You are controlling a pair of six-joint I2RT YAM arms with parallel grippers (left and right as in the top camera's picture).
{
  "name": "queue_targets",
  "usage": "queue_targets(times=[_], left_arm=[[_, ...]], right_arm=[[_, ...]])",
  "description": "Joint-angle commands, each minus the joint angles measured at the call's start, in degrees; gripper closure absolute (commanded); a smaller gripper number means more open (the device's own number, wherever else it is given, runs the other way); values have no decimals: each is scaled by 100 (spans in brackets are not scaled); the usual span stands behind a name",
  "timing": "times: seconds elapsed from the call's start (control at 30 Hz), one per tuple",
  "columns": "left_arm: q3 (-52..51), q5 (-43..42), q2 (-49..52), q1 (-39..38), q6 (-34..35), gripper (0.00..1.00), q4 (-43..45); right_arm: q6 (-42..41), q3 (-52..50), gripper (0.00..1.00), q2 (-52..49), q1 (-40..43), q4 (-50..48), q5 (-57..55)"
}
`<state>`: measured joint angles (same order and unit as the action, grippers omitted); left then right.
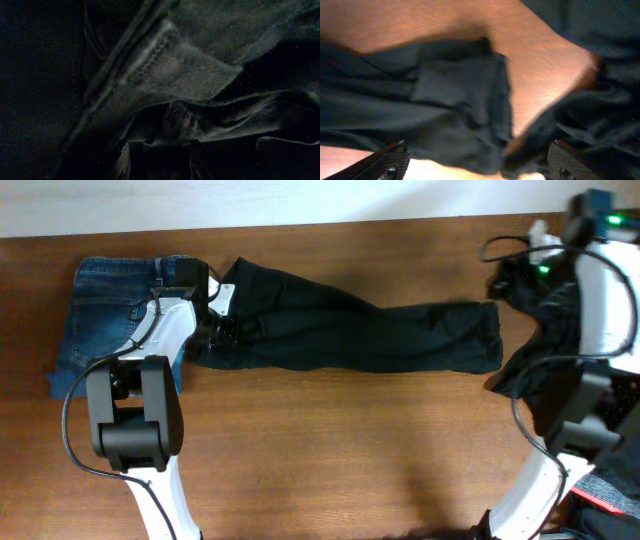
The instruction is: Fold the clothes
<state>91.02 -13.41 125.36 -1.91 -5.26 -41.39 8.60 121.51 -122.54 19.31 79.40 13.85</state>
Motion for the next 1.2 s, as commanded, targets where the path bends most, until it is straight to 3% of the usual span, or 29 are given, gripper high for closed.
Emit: queue_targets(times=[0.0, 0.23, 0.83, 0.9, 1.07, 1.1, 1.13, 1.17], left_arm=[[-103, 570, 122, 160, 72, 61, -92], [-103, 570, 122, 160, 72, 60, -87], [-103, 568, 122, 160, 74, 60, -70], [-103, 566, 122, 160, 76, 60, -70], [-103, 566, 122, 160, 76, 60, -70], [-101, 568, 120, 160, 76, 60, -70], [-76, 568, 116, 160, 74, 61, -70], [-48, 562, 105, 160, 76, 61, -76]], right_arm=[[621, -356, 5, -136, 221, 59, 278], [905, -1451, 0, -160, 444, -680, 575], [1084, -3427, 2, -162, 417, -2828, 1303], [1084, -3427, 12, -162, 398, -2863, 1484], [1086, -3425, 49, -162, 391, -2911, 2020], [1086, -3425, 58, -160, 391, -2911, 2028], [1082, -3425, 76, -160, 391, -2909, 2024], [1036, -3423, 88, -160, 391, -2905, 2020]])
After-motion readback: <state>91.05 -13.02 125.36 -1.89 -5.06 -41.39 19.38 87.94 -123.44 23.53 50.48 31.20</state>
